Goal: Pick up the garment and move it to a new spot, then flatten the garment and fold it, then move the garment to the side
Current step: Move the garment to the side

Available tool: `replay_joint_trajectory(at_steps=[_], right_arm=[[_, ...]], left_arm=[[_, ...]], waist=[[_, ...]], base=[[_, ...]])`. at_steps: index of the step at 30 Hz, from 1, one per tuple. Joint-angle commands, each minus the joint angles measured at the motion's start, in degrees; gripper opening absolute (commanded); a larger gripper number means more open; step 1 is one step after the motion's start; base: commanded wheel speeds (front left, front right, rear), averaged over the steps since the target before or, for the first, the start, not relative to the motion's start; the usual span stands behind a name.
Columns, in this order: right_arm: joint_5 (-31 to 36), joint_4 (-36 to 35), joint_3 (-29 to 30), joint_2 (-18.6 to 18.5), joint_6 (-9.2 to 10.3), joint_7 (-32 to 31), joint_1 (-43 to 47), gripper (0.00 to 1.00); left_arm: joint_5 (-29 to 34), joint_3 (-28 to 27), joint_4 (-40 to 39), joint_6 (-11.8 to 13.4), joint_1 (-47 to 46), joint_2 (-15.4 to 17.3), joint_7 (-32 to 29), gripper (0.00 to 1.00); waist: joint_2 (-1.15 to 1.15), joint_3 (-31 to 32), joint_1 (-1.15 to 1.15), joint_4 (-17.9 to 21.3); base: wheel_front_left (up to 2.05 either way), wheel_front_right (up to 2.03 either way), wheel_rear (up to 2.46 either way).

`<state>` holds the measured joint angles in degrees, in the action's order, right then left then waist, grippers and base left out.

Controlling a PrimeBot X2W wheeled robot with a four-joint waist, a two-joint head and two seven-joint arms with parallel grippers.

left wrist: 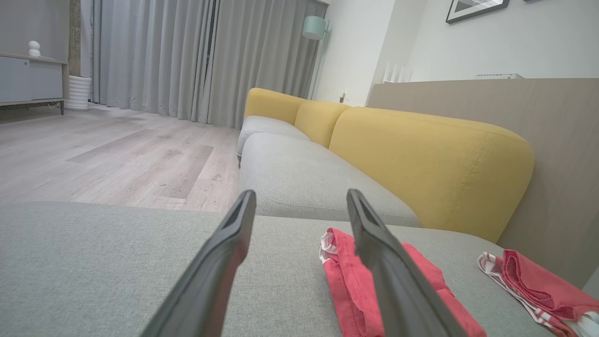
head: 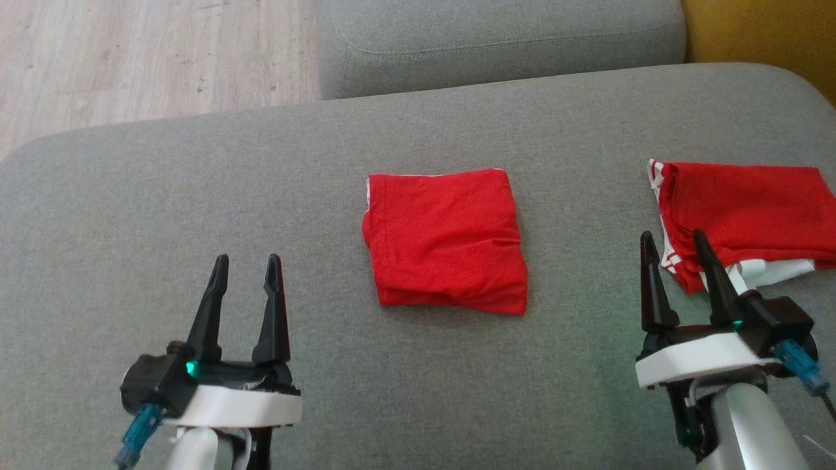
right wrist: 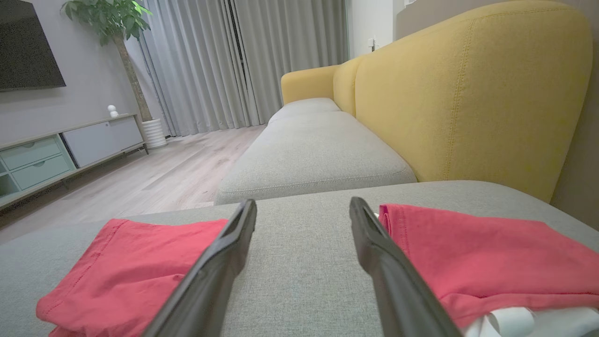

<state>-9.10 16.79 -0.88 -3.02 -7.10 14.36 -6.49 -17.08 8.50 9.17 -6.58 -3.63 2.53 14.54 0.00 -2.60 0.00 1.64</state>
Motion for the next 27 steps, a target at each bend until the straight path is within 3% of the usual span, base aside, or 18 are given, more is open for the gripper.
replay_joint_trajectory(at_steps=[1, 16, 27], right_arm=[[-0.63, -1.96, -1.42, 0.13, -0.39, 0.63, -1.52, 1.0], [0.31, 1.56, -1.57, 0.13, -0.39, 0.63, -3.31, 1.0], [-6.25, 17.39, -8.61, 0.14, -0.39, -6.79, -16.11, 1.0]], left_arm=[[0.4, -1.74, -1.96, 0.0, -1.6, 0.34, 0.46, 1.0], [0.32, -0.49, -1.6, -0.11, -3.03, 0.34, 0.46, 1.0], [-0.57, 2.36, -0.28, -0.29, -6.63, 0.34, 0.46, 1.0]], waist=[[0.0, 0.01, 0.0, -0.05], [0.0, -2.54, 0.0, -1.93], [0.0, -8.07, 0.0, -7.54]], base=[[0.0, 0.0, 0.0], [0.0, 0.0, 0.0], [0.0, 0.0, 0.0]])
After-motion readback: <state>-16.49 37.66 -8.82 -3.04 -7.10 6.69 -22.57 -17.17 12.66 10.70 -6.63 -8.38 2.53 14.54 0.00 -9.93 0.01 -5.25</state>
